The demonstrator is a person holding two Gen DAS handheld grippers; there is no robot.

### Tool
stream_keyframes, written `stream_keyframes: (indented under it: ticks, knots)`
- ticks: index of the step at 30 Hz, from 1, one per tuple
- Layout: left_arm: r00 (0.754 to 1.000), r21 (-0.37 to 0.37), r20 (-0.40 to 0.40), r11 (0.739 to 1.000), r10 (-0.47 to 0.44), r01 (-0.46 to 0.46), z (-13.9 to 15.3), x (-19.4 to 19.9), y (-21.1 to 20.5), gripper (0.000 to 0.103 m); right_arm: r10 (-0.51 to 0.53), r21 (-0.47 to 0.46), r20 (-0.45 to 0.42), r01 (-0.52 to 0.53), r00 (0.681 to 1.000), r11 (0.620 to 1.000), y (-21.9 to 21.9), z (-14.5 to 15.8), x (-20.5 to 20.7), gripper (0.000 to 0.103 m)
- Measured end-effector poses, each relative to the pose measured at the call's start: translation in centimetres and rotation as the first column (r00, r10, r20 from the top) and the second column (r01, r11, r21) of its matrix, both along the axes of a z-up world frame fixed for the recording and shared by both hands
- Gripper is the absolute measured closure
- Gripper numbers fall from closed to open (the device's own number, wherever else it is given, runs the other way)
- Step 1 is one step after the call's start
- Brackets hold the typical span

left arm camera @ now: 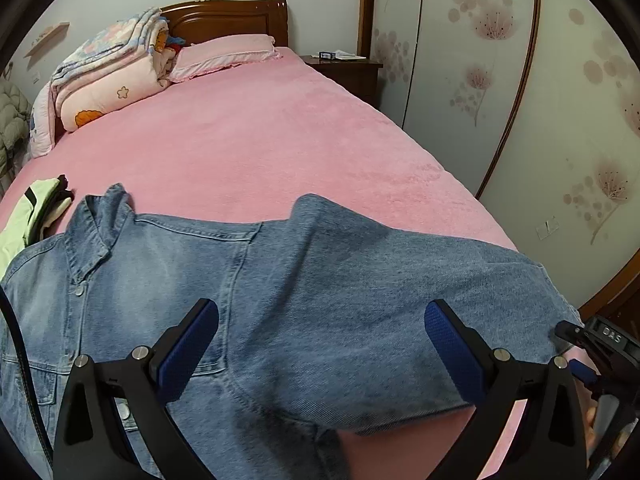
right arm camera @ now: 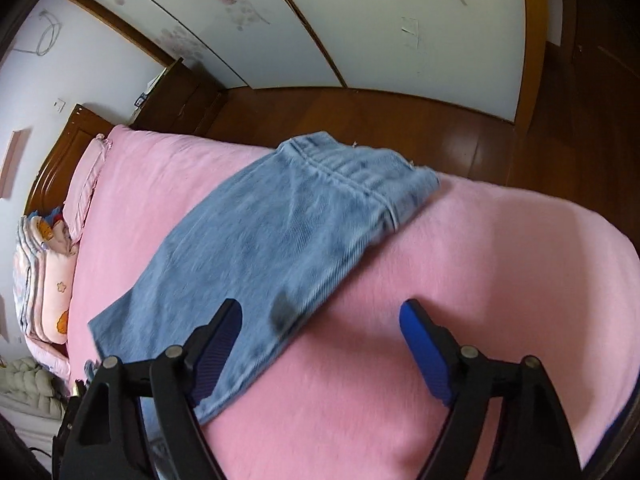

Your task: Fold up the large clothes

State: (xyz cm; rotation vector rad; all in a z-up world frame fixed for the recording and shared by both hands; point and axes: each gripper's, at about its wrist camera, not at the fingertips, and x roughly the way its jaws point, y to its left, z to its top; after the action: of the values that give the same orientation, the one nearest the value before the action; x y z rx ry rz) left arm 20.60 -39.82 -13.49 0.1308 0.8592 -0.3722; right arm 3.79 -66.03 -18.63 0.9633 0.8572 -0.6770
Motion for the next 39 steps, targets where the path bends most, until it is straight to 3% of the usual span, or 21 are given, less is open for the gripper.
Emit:
stream_keyframes:
  ticks: [3,4,6,7,8,9,14,17,19,22,24,27,29,33,35,36,37,39]
  knots:
    - [1.000,-0.005,-0.017,1.000,-0.006,0.006,-0.2,0.2,-0.3,0.001,-0.017,-0.024,-0.018,0.017,1.000,1.000,-0.9,-0.5,1.0,0.025]
    - [1.000,-0.008,-0.021,1.000,-0.010,0.010,-0.2,0.2,-0.2,0.001,-0.023,-0.034,-0.031,0.022,0.999,0.999,-1.1,-0.6,1.3,0.032]
    - [0.999,-0.008,-0.026,1.000,-0.020,0.020,0.1,0.0,0.0,0.001,-0.020,-0.064,-0.059,0.017,0.998,0.998,-1.4,-0.6,2.0,0.055]
    - [0.999,-0.006,-0.027,1.000,-0.028,0.028,0.3,-0.1,0.3,0.001,-0.006,-0.068,-0.049,0.003,0.999,0.998,-1.4,-0.5,2.3,0.079]
    - [0.999,0.001,-0.027,0.999,-0.034,0.034,0.6,-0.3,0.6,0.001,0.010,-0.067,-0.030,-0.012,0.999,0.998,-1.2,-0.2,2.4,0.096]
    - [0.999,0.011,-0.029,0.999,-0.039,0.039,0.8,-0.4,0.9,0.001,0.018,-0.081,-0.020,-0.019,1.000,0.997,-1.0,0.4,2.4,0.098]
    - [1.000,0.028,-0.017,1.000,-0.011,0.011,3.2,-1.0,5.4,0.001,0.131,-0.239,0.094,-0.105,0.987,0.965,3.1,6.8,3.0,0.099]
    - [1.000,-0.035,-0.003,0.999,0.030,-0.030,4.9,-1.3,10.0,0.001,0.262,-0.336,0.159,-0.197,0.952,0.921,7.8,11.8,4.4,0.099]
    - [0.998,-0.068,0.005,0.995,0.070,-0.069,5.8,-1.4,13.2,0.001,0.350,-0.406,0.170,-0.258,0.921,0.877,11.3,14.7,5.6,0.099]
    - [0.992,-0.106,0.020,0.987,0.121,-0.118,6.7,-1.6,18.4,0.001,0.517,-0.507,0.159,-0.379,0.841,0.774,18.1,18.1,8.0,0.099]
    - [0.989,-0.098,0.013,0.984,0.150,-0.148,7.0,-1.5,21.2,0.001,0.613,-0.554,0.123,-0.458,0.780,0.695,22.7,18.9,9.6,0.099]
    - [0.982,-0.063,-0.055,0.981,0.180,-0.183,5.9,-0.6,25.1,0.001,0.710,-0.581,0.036,-0.563,0.704,0.588,28.4,17.6,12.2,0.099]
    - [0.969,-0.038,-0.107,0.973,0.223,-0.228,4.4,0.0,27.7,0.001,0.764,-0.559,-0.030,-0.644,0.644,0.522,32.3,15.1,13.7,0.099]
    - [0.940,-0.059,-0.250,0.966,0.232,-0.254,0.6,0.8,31.0,0.001,0.815,-0.496,-0.224,-0.782,0.535,0.377,38.6,7.0,15.5,0.098]
    - [0.925,-0.083,-0.296,0.959,0.237,-0.272,-1.0,0.9,32.2,0.001,0.814,-0.459,-0.311,-0.828,0.491,0.324,40.5,3.4,15.5,0.095]
    - [0.920,-0.093,-0.312,0.957,0.235,-0.276,-1.6,0.9,32.4,0.001,0.811,-0.434,-0.345,-0.847,0.472,0.309,41.3,2.0,15.4,0.092]
    - [0.915,-0.106,-0.329,0.954,0.232,-0.280,-2.2,0.9,32.6,0.001,0.812,-0.412,-0.362,-0.860,0.458,0.302,41.9,0.9,15.2,0.081]
    - [0.913,-0.125,-0.343,0.953,0.220,-0.277,-3.0,0.6,32.7,0.001,0.830,-0.386,-0.344,-0.872,0.439,0.301,41.3,0.5,14.6,0.067]
